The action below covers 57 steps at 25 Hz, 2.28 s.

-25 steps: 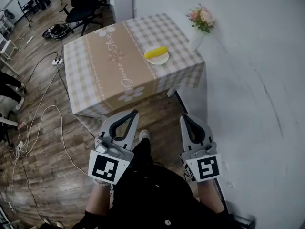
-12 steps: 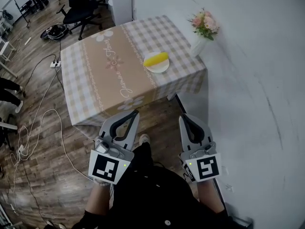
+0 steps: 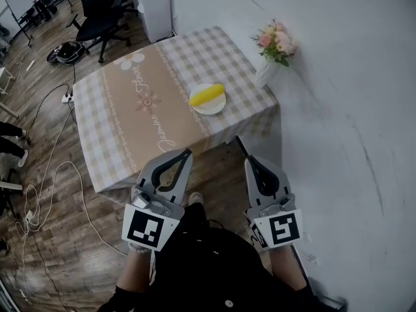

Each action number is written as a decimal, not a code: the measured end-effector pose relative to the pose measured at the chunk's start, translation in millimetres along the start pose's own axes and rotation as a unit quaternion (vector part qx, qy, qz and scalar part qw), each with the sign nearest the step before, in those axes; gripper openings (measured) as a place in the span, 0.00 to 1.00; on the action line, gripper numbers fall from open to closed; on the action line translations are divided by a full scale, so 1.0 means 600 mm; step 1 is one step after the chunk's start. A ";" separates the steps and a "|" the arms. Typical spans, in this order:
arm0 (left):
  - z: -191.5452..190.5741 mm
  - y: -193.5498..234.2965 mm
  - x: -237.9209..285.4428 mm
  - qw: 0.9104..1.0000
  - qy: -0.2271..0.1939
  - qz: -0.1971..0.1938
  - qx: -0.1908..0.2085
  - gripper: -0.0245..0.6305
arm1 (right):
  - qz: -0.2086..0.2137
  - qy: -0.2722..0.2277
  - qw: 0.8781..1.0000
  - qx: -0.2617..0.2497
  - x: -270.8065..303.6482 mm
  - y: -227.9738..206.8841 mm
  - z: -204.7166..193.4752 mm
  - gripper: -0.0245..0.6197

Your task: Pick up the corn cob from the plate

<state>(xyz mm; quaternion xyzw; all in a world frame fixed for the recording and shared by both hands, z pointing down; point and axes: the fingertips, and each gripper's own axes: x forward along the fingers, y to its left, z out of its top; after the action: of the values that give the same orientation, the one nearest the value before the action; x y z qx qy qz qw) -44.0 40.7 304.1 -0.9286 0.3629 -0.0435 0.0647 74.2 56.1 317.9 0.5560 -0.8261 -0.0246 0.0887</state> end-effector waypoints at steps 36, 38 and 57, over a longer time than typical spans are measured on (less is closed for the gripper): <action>-0.050 0.141 0.097 0.999 0.012 0.021 -0.021 0.06 | 0.012 0.021 1.000 -0.001 0.164 -0.043 -0.017 0.10; -0.051 0.144 0.097 0.999 0.013 0.026 -0.018 0.06 | 0.018 0.020 1.000 0.001 0.170 -0.041 -0.016 0.10; -0.047 0.189 0.171 0.997 0.025 0.076 -0.011 0.06 | 0.068 0.005 0.998 -0.009 0.258 -0.108 -0.003 0.10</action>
<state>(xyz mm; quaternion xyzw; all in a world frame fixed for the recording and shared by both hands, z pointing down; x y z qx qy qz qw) -48.3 -113.8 318.3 -0.8975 0.4346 -0.0573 0.0488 76.9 -111.5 329.1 0.4981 -0.8611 -0.0229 0.0992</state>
